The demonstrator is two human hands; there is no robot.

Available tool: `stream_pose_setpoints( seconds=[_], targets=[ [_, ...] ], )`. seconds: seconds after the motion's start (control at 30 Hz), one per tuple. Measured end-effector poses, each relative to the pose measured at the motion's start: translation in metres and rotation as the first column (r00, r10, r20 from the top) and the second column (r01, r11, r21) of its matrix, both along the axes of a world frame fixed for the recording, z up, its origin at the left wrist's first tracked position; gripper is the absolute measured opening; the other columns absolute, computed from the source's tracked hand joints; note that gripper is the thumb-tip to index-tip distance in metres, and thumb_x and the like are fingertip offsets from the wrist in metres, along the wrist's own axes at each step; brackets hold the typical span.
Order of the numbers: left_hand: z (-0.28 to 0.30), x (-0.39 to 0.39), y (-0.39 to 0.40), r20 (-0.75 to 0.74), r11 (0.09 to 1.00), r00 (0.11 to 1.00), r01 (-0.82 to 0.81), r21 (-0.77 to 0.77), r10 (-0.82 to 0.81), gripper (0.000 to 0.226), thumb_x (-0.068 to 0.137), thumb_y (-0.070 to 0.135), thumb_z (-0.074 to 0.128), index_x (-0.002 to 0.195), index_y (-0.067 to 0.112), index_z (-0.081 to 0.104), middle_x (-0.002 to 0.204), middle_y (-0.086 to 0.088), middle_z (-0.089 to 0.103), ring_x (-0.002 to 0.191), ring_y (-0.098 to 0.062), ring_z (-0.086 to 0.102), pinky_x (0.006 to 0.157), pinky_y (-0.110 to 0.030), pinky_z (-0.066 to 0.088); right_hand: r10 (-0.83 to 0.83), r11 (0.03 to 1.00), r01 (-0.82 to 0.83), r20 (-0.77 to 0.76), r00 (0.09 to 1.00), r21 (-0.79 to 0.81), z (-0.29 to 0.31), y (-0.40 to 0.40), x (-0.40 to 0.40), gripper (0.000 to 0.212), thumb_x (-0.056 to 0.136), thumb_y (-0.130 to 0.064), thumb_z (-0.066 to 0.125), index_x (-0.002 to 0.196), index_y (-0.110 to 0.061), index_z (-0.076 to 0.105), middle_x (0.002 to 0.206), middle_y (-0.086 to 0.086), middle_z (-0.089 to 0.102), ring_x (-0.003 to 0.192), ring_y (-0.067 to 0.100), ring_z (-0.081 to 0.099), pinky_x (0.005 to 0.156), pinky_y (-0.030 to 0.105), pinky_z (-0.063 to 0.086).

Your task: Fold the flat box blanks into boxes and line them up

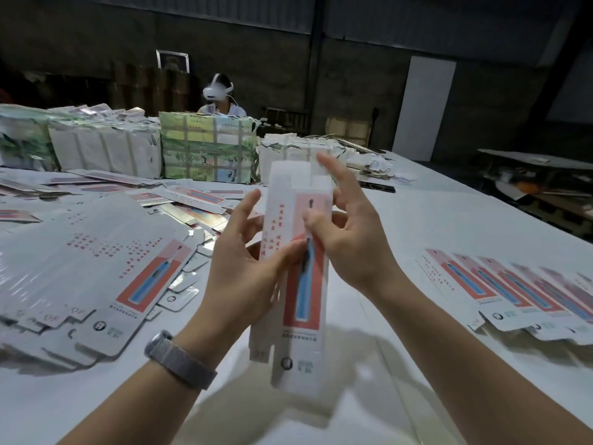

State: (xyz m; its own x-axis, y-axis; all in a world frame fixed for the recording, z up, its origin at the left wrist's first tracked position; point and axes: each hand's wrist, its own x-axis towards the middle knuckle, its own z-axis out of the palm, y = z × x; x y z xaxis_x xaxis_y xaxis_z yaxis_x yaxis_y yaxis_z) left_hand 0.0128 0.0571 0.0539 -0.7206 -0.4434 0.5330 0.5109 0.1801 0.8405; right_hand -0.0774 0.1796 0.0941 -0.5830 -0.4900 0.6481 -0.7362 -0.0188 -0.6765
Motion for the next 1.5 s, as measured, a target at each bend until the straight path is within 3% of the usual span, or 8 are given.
stream_pose_setpoints(
  seconds=[0.17,0.43,0.6,0.7,0.87,1.03,1.17,1.5],
  targets=[
    [0.006,-0.006,0.003,-0.066,1.0,0.998,0.005,-0.031,-0.007,0.061,0.083,0.026,0.074,0.134,0.045,0.048,0.112,0.008,0.072,0.1,-0.014,0.073,0.071,-0.028,0.062,-0.148,0.983,0.156,-0.087,0.985,0.094,-0.001,0.001,-0.008,0.041,0.097,-0.022,0.059,0.138,-0.024,0.058,0.12,-0.005,0.062,0.098,0.006,0.059,0.08,0.018,0.053],
    [0.019,-0.028,-0.005,0.002,0.967,0.967,0.256,0.019,-0.256,0.055,0.091,0.016,0.062,0.135,0.049,0.053,0.117,-0.001,0.07,0.105,-0.023,0.071,0.082,-0.038,0.058,-0.249,0.955,0.257,-0.07,0.966,0.15,0.025,0.003,-0.021,0.013,0.093,-0.033,0.063,0.102,-0.03,0.055,0.109,-0.005,0.06,0.093,0.008,0.059,0.081,0.032,0.053],
    [0.024,-0.036,-0.012,0.084,0.875,0.871,0.479,0.074,-0.484,0.059,0.091,0.011,0.056,0.137,0.046,0.047,0.122,-0.007,0.069,0.101,-0.042,0.069,0.077,-0.057,0.06,-0.333,0.898,0.347,-0.098,0.938,0.27,0.034,0.007,-0.03,0.029,0.09,-0.056,0.059,0.092,-0.027,0.058,0.111,-0.002,0.042,0.091,0.0,0.048,0.07,0.02,0.048],
    [0.017,-0.035,-0.013,0.119,0.83,0.822,0.55,0.09,-0.558,0.061,0.09,0.012,0.056,0.137,0.046,0.043,0.119,-0.018,0.07,0.094,-0.039,0.073,0.07,-0.042,0.06,-0.32,0.897,0.326,-0.071,0.945,0.298,0.035,0.01,-0.031,0.04,0.087,-0.063,0.059,0.075,-0.025,0.057,0.108,-0.002,0.044,0.094,0.005,0.049,0.067,0.019,0.041],
    [0.02,-0.026,-0.017,0.174,0.921,0.906,0.389,0.016,-0.386,0.058,0.098,0.008,0.051,0.135,0.051,0.038,0.09,0.025,0.074,0.068,-0.011,0.073,0.059,-0.025,0.059,-0.269,0.917,0.299,-0.144,0.952,0.266,0.022,0.001,-0.02,0.042,0.088,-0.046,0.068,0.064,-0.014,0.057,0.092,-0.001,0.044,0.088,0.014,0.049,0.074,0.028,0.04],
    [0.021,-0.012,-0.023,0.048,0.713,0.769,0.564,0.416,-0.637,0.049,0.079,0.034,0.066,0.124,0.015,0.066,0.097,-0.012,0.076,0.076,-0.026,0.073,0.065,-0.035,0.062,-0.235,0.966,0.256,-0.327,0.915,0.021,0.018,-0.013,-0.009,0.044,0.089,-0.043,0.067,0.068,-0.005,0.06,0.091,0.004,0.045,0.094,0.023,0.047,0.078,0.04,0.05],
    [0.015,-0.012,-0.025,0.24,0.814,0.813,0.409,0.413,-0.53,0.049,0.084,0.052,0.053,0.078,0.011,0.078,0.077,-0.014,0.071,0.06,-0.026,0.069,0.06,-0.033,0.059,-0.253,0.962,0.272,-0.342,0.905,0.008,0.012,-0.013,-0.007,0.046,0.087,-0.048,0.067,0.068,-0.007,0.061,0.093,0.001,0.043,0.097,0.024,0.048,0.076,0.041,0.054],
    [0.008,-0.014,-0.015,0.299,0.805,0.75,0.512,0.3,-0.59,0.074,0.095,0.074,0.023,0.11,0.026,0.076,0.102,-0.022,0.075,0.081,-0.036,0.076,0.066,-0.039,0.06,-0.286,0.852,0.354,-0.224,0.932,0.386,0.024,-0.007,-0.008,0.046,0.082,-0.066,0.063,0.063,-0.024,0.067,0.087,-0.003,0.044,0.09,0.015,0.048,0.07,0.035,0.043]
  ],
)
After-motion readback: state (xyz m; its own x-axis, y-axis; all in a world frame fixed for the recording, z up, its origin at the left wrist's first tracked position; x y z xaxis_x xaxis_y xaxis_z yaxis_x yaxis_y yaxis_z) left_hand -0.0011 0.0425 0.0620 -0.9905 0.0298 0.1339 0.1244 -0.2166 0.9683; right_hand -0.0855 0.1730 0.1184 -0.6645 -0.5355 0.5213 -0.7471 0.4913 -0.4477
